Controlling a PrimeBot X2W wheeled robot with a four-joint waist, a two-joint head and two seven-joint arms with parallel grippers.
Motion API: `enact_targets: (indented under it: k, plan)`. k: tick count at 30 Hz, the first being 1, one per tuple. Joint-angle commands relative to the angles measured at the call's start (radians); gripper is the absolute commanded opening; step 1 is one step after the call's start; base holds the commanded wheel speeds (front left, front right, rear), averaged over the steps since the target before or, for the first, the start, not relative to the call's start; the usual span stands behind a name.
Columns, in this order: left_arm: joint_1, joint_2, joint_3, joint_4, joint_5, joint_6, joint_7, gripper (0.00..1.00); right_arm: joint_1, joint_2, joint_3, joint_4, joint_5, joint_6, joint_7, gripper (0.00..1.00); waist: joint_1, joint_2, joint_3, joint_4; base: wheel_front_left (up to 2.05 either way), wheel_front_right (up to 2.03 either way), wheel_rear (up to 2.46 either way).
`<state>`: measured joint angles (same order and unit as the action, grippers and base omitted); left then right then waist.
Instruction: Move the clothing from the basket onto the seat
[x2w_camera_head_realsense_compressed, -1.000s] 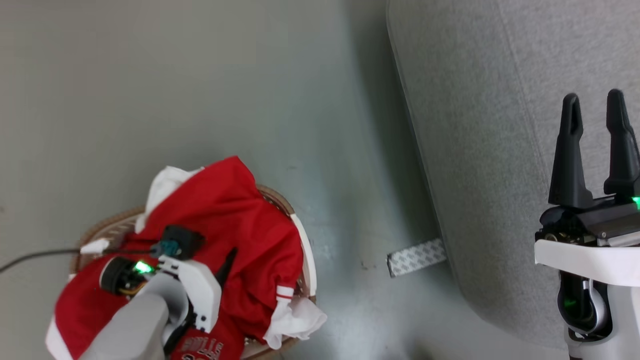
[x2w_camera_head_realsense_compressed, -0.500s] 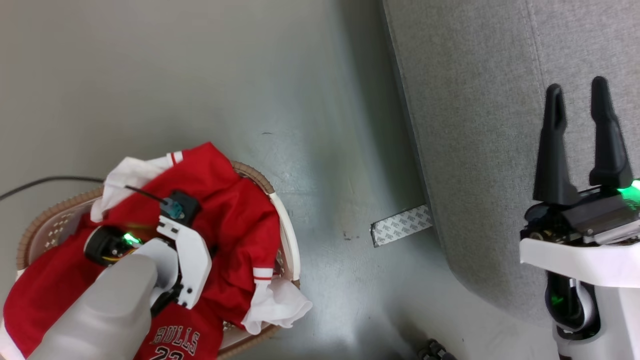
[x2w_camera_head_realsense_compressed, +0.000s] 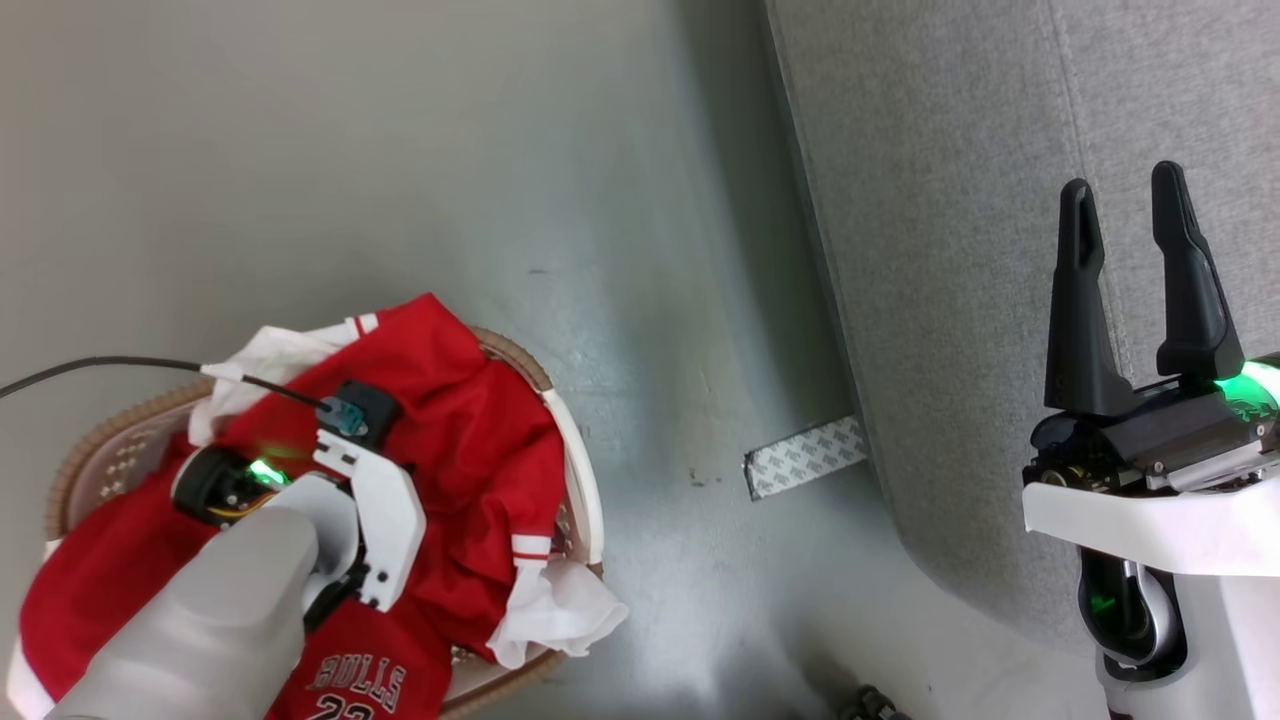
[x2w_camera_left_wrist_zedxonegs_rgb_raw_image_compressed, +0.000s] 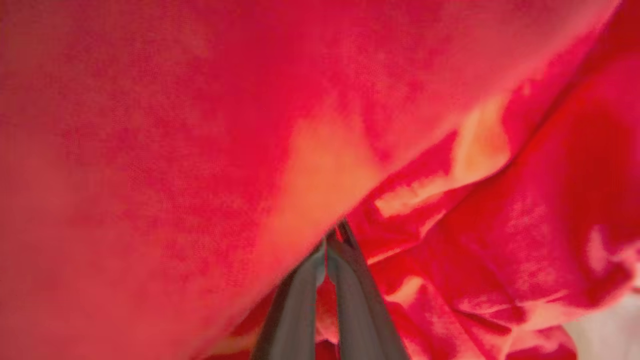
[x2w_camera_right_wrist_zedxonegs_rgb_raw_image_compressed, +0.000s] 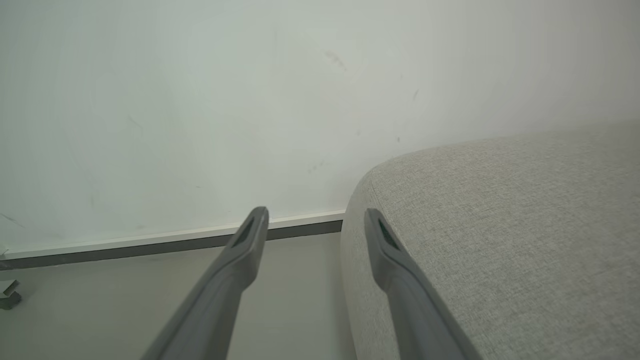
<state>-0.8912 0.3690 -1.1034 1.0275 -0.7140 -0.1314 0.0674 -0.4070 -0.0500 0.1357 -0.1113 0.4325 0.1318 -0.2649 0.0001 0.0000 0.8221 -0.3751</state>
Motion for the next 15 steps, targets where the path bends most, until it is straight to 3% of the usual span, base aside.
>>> enact_targets:
  k: [1, 15]
  plan:
    - [-0.009, 0.004, -0.008, 0.0, -0.021, 0.002, -0.019, 0.0, -0.008, -0.001, 0.001, 0.006, -0.007, -0.002, 0.001, 1.0, -0.0001, 0.0, -0.019, 0.008, 0.0, 0.0, 0.0]
    - [0.065, -0.054, -0.08, 0.025, -0.164, 0.002, -0.147, 0.0, 0.021, -0.001, 0.002, 0.048, -0.036, -0.002, 0.001, 1.0, -0.0001, 0.0, -0.203, 0.049, 0.0, 0.0, 0.0]
